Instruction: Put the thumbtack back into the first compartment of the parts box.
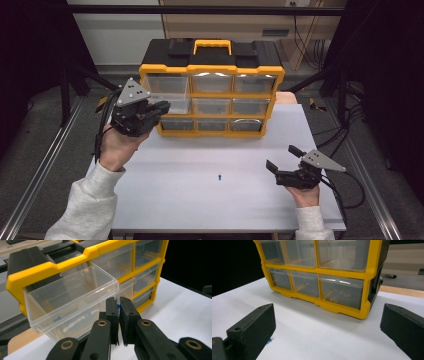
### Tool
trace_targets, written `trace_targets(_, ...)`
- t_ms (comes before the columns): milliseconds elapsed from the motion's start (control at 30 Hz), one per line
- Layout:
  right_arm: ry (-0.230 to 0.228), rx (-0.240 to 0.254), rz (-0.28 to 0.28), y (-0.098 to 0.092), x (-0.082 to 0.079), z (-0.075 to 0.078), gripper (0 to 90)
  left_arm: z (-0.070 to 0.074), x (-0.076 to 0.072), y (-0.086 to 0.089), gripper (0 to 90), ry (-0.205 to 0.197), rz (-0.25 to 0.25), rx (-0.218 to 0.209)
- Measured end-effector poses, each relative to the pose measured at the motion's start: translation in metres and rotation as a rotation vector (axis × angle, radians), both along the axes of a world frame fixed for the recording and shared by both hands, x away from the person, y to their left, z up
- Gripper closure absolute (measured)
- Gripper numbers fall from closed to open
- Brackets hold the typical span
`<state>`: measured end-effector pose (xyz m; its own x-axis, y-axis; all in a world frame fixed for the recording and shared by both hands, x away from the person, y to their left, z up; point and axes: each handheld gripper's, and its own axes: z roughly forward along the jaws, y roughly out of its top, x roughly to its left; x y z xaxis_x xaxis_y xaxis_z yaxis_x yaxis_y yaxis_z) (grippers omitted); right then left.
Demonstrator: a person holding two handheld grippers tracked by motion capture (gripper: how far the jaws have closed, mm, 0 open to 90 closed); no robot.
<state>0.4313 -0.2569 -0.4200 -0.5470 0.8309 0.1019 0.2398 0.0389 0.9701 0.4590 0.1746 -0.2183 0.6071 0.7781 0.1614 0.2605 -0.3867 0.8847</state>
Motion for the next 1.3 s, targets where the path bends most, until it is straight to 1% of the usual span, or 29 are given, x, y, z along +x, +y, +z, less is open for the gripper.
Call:
trace_targets(100,0.002,-0.001,0.0,0.0,0.0,0.0,0.6,0.005,0.003,0.001,85.4,-0.009,0.009,-0.019)
trace_targets(200,0.009,0.0,0.0,0.0,0.0,0.0,0.5,0.009,0.007,0.001,85.4,-0.016,0.017,-0.019)
trace_targets(267,0.002,-0.001,0.001,0.0,0.0,0.0,0.5,0.011,0.01,0.002,85.3,-0.02,0.026,-0.014)
trace_targets(300,0.002,-0.001,0.001,0.0,0.0,0.0,0.5,0.012,0.011,0.001,85.3,-0.021,0.032,-0.028)
trace_targets(333,0.0,0.001,0.0,0.0,0.0,0.0,0.6,0.013,0.012,0.002,85.3,-0.017,0.031,-0.014)
trace_targets(400,0.003,0.0,0.001,0.0,0.0,0.0,0.6,0.013,0.016,0.001,85.3,-0.023,0.037,-0.022)
trace_targets(433,0.003,-0.001,0.0,0.0,0.0,0.0,0.6,0.014,0.017,0.001,85.3,-0.018,0.039,-0.019)
trace_targets(500,0.004,-0.001,0.0,0.0,0.0,0.0,0.5,0.015,0.021,0.001,85.3,-0.022,0.04,-0.003)
trace_targets(533,0.004,-0.001,0.0,0.0,0.0,0.0,0.5,0.016,0.022,0.0,85.3,-0.02,0.042,-0.007)
trace_targets(567,0.004,-0.001,0.0,0.0,0.0,0.0,0.5,0.016,0.024,-0.001,85.3,-0.028,0.044,-0.019)
trace_targets(633,0.008,0.0,-0.001,0.0,0.0,0.0,0.5,0.017,0.027,-0.001,85.3,-0.026,0.046,-0.002)
trace_targets(767,0.005,-0.002,0.002,0.0,0.0,0.0,0.6,0.017,0.035,-0.002,85.3,-0.031,0.056,0.003)
trace_targets(800,0.005,-0.002,0.002,0.0,0.0,0.0,0.6,0.017,0.035,-0.002,85.3,-0.031,0.056,0.003)
trace_targets(833,0.005,-0.001,0.001,0.0,0.0,0.0,0.5,0.017,0.037,-0.002,85.3,-0.031,0.056,0.011)
trace_targets(900,0.007,-0.002,0.002,0.0,0.001,0.0,0.6,0.016,0.041,-0.003,85.3,-0.029,0.063,0.01)
trace_targets(967,0.004,0.002,0.004,0.001,0.001,-0.001,0.6,0.016,0.045,-0.004,85.3,-0.032,0.061,0.016)
trace_targets(1033,0.003,-0.006,0.002,0.0,0.001,-0.001,0.6,0.015,0.048,-0.004,85.3,-0.037,0.067,0.027)
trace_targets(1100,0.004,-0.004,0.002,0.0,0.001,-0.001,0.5,0.014,0.051,-0.004,85.3,-0.032,0.076,0.024)
trace_targets(1167,0.007,-0.006,0.001,0.0,0.001,0.0,0.5,0.011,0.056,-0.003,85.3,-0.024,0.087,0.031)
trace_targets(1200,0.007,-0.006,0.001,0.0,0.001,0.0,0.5,0.011,0.056,-0.003,85.3,-0.024,0.087,0.031)
trace_targets(1300,0.007,-0.005,0.001,0.0,0.001,-0.001,0.5,0.009,0.061,-0.002,85.2,-0.015,0.093,0.045)
